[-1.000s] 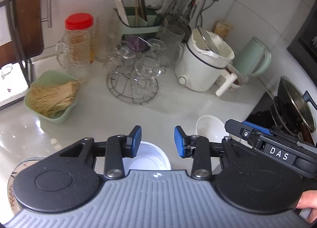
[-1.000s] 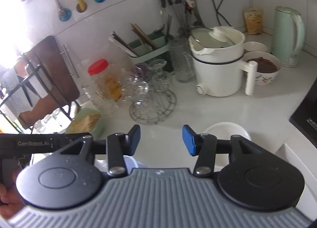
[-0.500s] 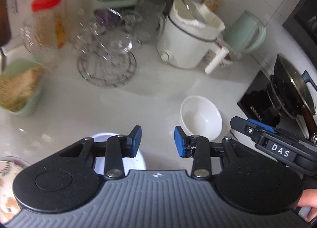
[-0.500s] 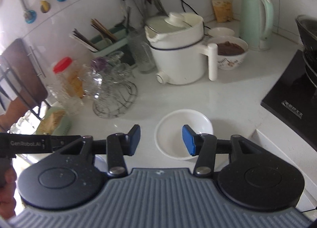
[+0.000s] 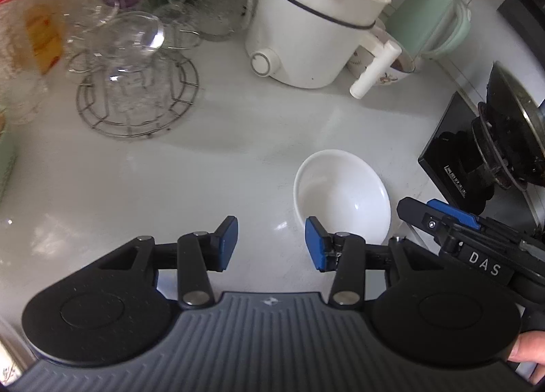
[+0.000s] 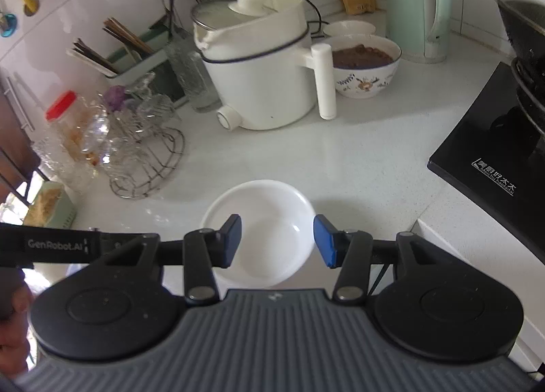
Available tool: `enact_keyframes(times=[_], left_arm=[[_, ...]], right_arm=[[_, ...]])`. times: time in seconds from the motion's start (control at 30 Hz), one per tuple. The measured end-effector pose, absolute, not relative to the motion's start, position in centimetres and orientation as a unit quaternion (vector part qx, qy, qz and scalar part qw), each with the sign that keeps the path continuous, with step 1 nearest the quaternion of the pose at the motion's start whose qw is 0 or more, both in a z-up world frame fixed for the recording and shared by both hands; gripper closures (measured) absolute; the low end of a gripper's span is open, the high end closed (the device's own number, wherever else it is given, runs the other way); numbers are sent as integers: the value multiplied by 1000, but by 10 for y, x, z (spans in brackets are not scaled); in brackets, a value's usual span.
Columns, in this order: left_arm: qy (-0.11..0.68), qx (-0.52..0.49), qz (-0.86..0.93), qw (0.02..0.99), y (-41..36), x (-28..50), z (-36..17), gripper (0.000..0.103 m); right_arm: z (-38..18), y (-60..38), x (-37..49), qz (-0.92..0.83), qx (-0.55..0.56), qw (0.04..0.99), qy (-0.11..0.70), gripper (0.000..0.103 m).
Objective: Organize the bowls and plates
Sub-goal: 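Move both grippers to the rim of the white ceramic bowl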
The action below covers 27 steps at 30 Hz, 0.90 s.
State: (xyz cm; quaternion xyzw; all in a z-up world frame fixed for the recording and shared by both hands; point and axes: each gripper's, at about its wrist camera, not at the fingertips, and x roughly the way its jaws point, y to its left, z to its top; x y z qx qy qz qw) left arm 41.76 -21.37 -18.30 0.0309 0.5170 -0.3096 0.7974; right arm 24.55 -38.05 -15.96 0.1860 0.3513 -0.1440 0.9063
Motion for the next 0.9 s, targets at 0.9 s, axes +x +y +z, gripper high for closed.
enact_keyframes(times=[0.9], left_arm=[[581,28,-315,750,-273,445,-234,57]], right_arm=[[-211,-425,278,-135,225,876,404,61]])
